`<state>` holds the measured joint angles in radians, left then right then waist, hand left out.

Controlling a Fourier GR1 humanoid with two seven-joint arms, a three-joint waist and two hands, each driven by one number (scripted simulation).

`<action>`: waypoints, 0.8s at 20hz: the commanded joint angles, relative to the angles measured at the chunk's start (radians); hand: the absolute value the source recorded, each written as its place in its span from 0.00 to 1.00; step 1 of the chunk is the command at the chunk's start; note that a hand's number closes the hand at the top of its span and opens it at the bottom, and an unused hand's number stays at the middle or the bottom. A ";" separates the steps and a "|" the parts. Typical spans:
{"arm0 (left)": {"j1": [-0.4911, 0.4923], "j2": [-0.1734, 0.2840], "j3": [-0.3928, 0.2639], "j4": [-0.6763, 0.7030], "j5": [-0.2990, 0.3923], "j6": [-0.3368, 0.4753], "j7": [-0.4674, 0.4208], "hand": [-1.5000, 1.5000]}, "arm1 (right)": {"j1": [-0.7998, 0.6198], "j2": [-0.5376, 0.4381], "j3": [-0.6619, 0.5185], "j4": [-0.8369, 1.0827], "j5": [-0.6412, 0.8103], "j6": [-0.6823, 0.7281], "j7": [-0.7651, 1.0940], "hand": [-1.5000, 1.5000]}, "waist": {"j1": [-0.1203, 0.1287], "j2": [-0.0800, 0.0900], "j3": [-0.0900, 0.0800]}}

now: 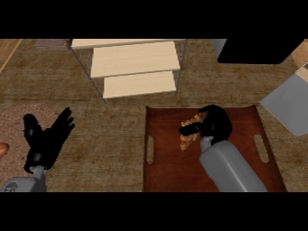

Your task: Pick the croissant from the tray and place it in the tiered shelf

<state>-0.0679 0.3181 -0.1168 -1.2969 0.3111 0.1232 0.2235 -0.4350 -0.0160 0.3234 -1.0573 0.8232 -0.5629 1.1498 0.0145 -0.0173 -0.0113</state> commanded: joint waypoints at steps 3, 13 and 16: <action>-0.050 0.013 0.031 0.009 0.005 -0.015 0.052 0.50 | -0.122 0.015 0.129 0.067 0.095 -0.071 0.252 1.00 | -0.002 0.017 0.011; -0.069 -0.032 -0.044 -0.009 -0.028 -0.023 0.058 0.50 | -0.303 0.016 0.676 -0.239 -0.236 0.152 -0.184 1.00 | 0.105 0.021 0.012; -0.052 -0.032 -0.030 0.004 -0.047 0.011 0.047 0.50 | -0.458 0.016 0.715 -0.375 -0.242 0.156 -0.035 1.00 | 0.057 0.010 0.010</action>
<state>-0.1221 0.2809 -0.1558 -1.2885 0.2706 0.1154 0.2506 -0.7552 -0.0021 0.9418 -1.2982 0.6183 -0.4642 1.0131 0.0993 0.0023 -0.0003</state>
